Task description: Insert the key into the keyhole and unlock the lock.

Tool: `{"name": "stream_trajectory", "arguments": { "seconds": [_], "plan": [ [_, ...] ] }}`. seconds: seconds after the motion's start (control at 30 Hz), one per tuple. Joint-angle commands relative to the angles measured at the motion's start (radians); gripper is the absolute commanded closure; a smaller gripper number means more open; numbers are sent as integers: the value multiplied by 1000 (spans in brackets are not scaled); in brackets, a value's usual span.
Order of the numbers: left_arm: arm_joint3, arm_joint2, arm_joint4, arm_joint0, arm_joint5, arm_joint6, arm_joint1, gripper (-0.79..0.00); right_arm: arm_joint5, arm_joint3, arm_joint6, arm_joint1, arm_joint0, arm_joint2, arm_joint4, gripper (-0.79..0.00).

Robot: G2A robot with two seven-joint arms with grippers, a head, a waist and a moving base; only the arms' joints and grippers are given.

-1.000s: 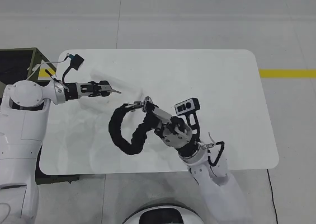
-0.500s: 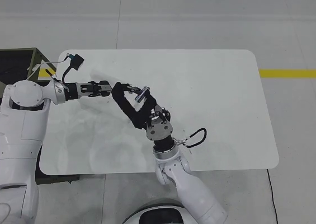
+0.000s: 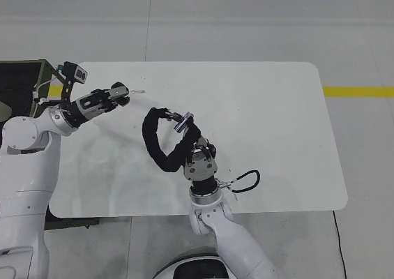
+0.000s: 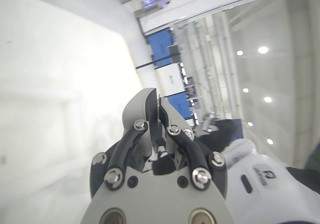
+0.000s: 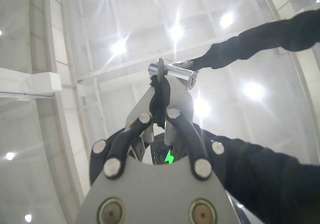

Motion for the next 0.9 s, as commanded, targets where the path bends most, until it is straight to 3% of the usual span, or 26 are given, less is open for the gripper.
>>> {"name": "stream_trajectory", "arguments": {
  "seconds": [0.0, 0.13, 0.27, 0.6, 0.7, 0.87],
  "plan": [
    [-20, -26, -135, 32, -17, -24, 0, 0, -50, 41, 28, -13, 23, 2, -5, 0],
    [-80, -37, -336, 80, 44, -131, -3, 0, -112, 90, 68, -35, 57, 15, 6, 0],
    [-140, 0, -376, 115, 70, -236, -7, 0, -136, 124, 106, -52, 81, 18, -12, 0],
    [-140, 0, -376, 115, 70, -236, -7, 0, -120, 101, 84, -50, 61, 21, -3, 0],
    [-200, 15, -409, 165, 101, -185, -12, 0, -146, 72, 88, -44, 53, 18, -7, 0],
    [-209, 63, -514, 197, 201, -120, -24, 0, -208, 104, 115, -54, 83, -23, 55, 0]
  ]
}}
